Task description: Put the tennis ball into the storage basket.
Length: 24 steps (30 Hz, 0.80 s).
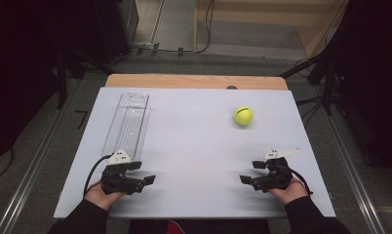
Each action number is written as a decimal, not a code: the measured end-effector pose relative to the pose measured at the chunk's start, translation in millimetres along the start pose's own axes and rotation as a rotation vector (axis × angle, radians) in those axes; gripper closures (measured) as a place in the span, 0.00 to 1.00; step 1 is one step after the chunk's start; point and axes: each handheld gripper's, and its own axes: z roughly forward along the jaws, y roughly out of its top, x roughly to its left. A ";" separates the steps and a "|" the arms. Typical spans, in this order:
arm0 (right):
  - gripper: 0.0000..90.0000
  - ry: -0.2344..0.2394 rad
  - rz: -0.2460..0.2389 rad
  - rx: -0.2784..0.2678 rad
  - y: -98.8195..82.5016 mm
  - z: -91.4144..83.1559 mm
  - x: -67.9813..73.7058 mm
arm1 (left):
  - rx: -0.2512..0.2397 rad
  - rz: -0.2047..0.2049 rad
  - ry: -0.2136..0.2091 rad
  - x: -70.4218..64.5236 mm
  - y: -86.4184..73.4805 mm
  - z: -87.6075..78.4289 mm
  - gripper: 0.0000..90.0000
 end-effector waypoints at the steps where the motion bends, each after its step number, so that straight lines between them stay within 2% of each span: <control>1: 0.15 0.000 -0.001 0.000 0.0 0.0 -0.1 | -0.001 -0.002 -0.007 0.0 0.1 -0.4 0.23; 8: 0.15 -0.002 0.006 -0.004 0.0 -1.0 -1.1 | 0.012 -0.003 -0.034 0.3 -0.3 -0.8 0.23; 14: 0.15 -0.003 0.009 -0.007 0.0 -2.0 -1.9 | 0.015 -0.008 -0.041 1.4 -1.0 -0.8 0.23; 17: 0.15 -0.007 -0.007 -0.005 -0.4 -1.1 -1.6 | 0.011 -0.005 -0.048 1.1 -1.2 -1.6 0.23; 24: 0.15 0.001 0.007 -0.015 0.2 -2.3 -2.7 | 0.015 -0.006 -0.047 1.8 -1.4 -1.3 0.23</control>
